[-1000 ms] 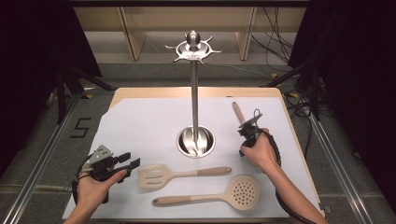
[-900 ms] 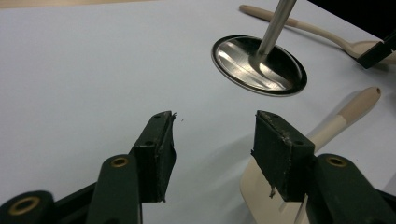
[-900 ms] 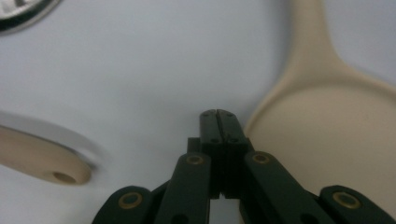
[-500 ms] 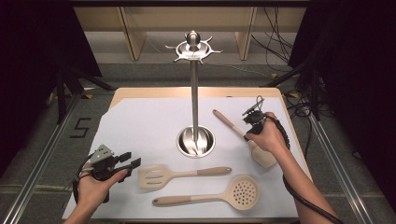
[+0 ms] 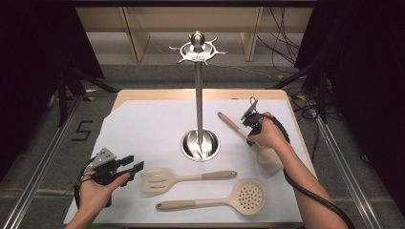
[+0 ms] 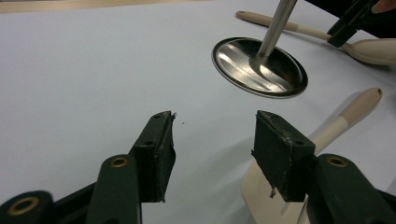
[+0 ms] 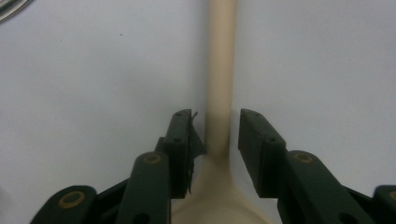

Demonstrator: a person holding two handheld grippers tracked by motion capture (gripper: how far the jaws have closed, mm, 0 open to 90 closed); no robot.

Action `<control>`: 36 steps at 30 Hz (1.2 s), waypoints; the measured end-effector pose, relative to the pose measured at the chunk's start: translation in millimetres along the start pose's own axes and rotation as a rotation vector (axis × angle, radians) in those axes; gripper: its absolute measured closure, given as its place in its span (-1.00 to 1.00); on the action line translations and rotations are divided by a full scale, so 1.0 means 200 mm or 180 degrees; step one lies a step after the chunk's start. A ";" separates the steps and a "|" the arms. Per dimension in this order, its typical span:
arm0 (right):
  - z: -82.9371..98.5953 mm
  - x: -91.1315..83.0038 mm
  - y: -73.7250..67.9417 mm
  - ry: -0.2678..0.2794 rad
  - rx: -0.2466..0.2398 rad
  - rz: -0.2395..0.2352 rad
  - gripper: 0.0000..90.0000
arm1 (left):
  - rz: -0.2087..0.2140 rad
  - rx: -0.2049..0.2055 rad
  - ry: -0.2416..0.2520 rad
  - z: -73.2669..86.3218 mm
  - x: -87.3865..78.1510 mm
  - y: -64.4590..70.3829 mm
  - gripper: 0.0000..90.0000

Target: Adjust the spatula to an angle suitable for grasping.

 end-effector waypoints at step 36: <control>0.24 -0.22 -0.06 0.1446 0.0230 -0.0231 0.76 | -0.0054 -0.0020 0.0085 -0.04 0.00 0.01 0.04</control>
Point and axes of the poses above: each handheld gripper's, and its own axes: x roughly forward along the jaws, z roughly out of its underside, y roughly to its right, the point moved 10 cm from there along x, roughly forward along the jaws, and after that the axes turned 15 degrees about -y, right-handed, at the moved point
